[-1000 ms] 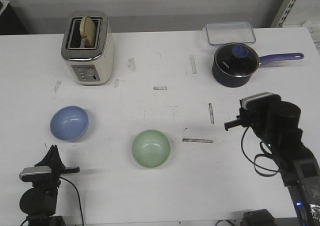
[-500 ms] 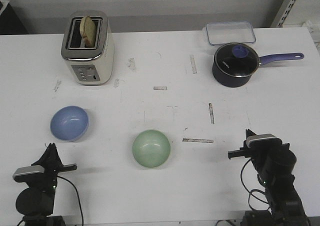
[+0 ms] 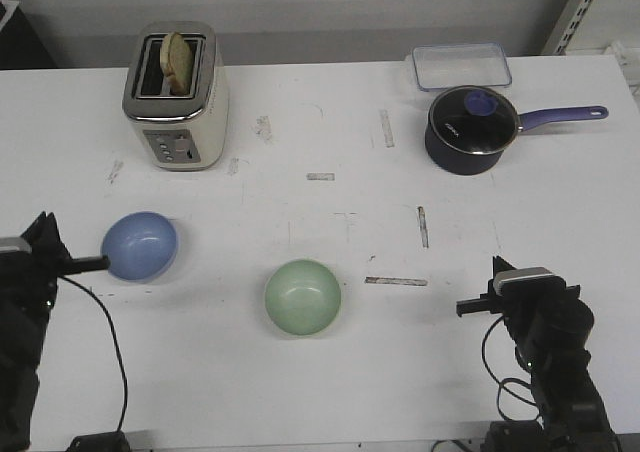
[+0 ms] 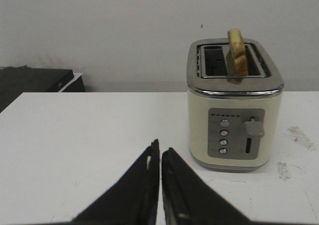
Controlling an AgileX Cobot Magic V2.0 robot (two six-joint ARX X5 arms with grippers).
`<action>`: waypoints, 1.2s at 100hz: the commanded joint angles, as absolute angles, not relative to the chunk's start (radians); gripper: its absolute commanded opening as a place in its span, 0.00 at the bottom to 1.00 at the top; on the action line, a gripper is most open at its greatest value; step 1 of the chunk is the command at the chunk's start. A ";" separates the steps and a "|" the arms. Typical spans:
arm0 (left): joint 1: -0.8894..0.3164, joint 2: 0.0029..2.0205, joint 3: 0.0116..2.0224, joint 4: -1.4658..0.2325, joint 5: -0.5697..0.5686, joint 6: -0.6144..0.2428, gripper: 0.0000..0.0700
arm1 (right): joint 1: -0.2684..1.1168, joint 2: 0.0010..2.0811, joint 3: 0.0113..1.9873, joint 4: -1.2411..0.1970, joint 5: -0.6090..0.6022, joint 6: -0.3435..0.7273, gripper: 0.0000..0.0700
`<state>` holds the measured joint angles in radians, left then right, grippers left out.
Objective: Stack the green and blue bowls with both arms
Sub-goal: 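Grasp the blue bowl rim with the left gripper, then carry the blue bowl over the green bowl and lower it inside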
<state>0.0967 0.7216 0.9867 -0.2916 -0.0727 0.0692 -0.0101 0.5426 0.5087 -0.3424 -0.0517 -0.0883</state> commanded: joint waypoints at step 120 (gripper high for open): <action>0.280 1.525 1.128 -0.551 0.178 -0.047 0.00 | -0.006 0.545 0.517 -0.337 -0.052 -0.078 0.00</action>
